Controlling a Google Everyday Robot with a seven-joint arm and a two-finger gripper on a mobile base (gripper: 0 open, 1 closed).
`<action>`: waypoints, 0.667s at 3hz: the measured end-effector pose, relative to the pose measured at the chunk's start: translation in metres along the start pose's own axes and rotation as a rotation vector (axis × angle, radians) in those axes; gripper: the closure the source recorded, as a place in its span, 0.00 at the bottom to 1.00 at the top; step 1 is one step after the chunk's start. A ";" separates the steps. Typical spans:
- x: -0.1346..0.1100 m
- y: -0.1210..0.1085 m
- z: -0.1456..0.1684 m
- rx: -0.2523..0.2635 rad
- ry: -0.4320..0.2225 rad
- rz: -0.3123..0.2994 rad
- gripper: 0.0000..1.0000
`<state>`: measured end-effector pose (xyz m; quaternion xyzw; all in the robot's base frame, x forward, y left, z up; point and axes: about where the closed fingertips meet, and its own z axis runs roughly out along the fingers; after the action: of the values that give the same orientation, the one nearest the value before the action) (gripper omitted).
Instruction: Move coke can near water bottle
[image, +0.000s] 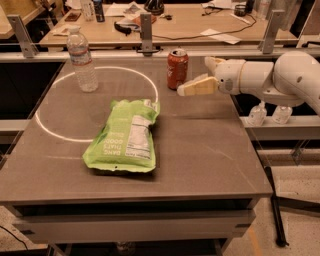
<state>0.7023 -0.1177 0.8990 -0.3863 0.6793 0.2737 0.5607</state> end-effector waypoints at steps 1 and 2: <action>0.003 -0.011 0.020 -0.042 0.000 0.013 0.00; 0.012 -0.020 0.036 -0.078 0.014 0.031 0.00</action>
Offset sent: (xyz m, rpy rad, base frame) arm 0.0557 0.0166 -0.0322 0.0087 0.0893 0.0964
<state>0.7379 -0.1019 0.8807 -0.3992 0.6780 0.3061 0.5360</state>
